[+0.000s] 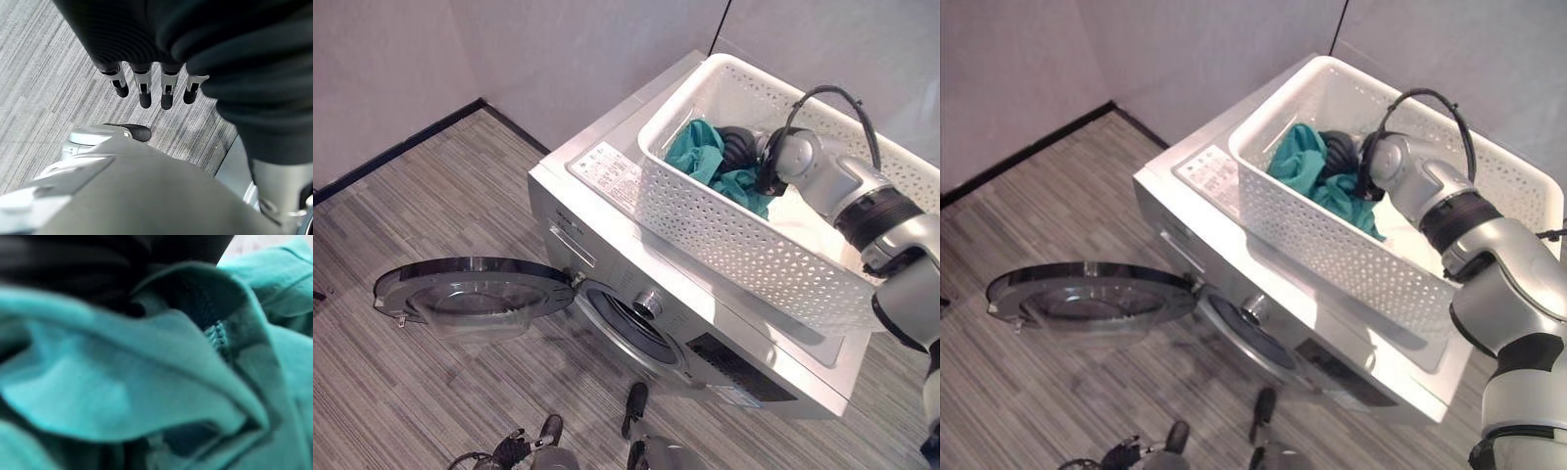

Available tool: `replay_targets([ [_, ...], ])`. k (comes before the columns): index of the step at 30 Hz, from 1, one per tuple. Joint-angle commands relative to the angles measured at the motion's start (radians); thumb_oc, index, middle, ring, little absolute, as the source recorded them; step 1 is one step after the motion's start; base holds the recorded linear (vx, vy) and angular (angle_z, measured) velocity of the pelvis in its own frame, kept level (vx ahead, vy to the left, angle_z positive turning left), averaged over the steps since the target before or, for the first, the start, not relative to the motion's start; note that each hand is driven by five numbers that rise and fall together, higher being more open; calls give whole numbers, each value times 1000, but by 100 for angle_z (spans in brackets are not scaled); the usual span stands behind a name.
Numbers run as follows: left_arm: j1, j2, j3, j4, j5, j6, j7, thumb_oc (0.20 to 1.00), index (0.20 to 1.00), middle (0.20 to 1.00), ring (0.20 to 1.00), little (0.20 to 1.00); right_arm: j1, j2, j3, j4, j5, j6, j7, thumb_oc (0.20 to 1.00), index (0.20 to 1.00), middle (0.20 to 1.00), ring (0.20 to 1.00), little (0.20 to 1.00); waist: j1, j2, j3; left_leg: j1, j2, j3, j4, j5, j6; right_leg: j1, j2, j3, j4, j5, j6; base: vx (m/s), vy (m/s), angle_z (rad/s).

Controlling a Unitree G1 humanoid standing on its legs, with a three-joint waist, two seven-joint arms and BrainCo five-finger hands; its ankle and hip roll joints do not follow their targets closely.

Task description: Grab the laundry basket,head to the washer,open it,put in the laundry and shut it.

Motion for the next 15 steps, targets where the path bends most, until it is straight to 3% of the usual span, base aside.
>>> replay_targets([
  [1,-57,-29,5,58,-21,-9,1,1000,1000,1000,1000,1000,-4,25,65,85,-15,10,-3,200,200,200,200,200,15,-18,43,-6,16,23,-47,76,21,92,-71,70,26,-115,108,0,0,0],
  [9,-40,-22,56,101,-7,0,11,1000,1000,1000,1000,1000,-53,-19,-9,-7,84,-9,-63,200,200,200,200,200,-11,-20,6,41,15,45,-47,56,20,128,-70,90,16,-123,112,16,14,-3],
  [15,-17,-22,90,124,-1,-9,10,1000,1000,1000,1000,1000,-107,-171,-98,-15,247,-59,-142,200,200,200,200,200,-34,-20,-43,93,11,65,-47,34,20,171,-73,100,14,-132,117,37,16,-11],
])
